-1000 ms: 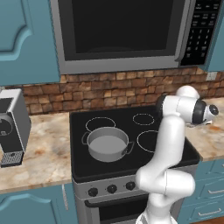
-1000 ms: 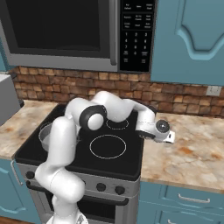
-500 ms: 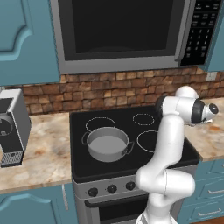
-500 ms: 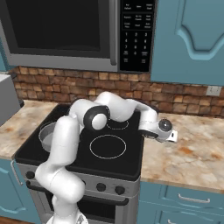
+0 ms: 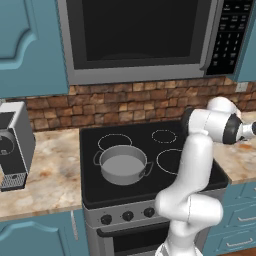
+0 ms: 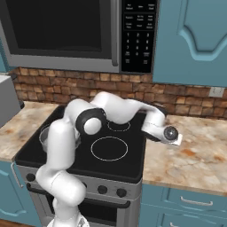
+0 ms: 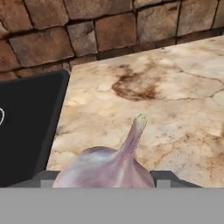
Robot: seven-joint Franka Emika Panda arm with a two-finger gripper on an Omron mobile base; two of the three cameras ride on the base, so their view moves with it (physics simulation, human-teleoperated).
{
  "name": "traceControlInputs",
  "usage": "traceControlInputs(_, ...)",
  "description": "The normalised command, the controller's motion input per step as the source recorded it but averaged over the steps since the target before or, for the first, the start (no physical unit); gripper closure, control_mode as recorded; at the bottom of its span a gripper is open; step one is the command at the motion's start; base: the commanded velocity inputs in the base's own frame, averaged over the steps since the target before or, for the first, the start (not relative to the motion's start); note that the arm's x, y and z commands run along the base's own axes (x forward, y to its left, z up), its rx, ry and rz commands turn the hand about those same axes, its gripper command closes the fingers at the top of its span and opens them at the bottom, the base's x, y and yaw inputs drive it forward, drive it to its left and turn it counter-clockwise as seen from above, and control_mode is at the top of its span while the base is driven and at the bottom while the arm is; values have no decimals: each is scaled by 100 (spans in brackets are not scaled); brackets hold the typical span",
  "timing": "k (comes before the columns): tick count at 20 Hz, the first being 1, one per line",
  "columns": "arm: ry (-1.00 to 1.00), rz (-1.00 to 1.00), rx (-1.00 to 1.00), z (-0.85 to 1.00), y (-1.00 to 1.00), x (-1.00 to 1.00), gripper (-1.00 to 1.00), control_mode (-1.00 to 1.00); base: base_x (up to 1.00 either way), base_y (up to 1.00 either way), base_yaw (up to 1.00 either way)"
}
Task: Turn on the burner for the pot on the stove. Wait thirty seconds for the pot to heat up. Then add the garlic to the pot.
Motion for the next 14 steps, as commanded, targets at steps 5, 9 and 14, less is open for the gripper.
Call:
traceControlInputs(5,-32,0,-1,70,11,-58,100,-100,0,0,0)
traceControlInputs(9,-37,-1,-3,33,22,-93,100,-100,0,0,0)
traceControlInputs(14,-5,-4,-4,90,49,-87,100,-100,0,0,0)
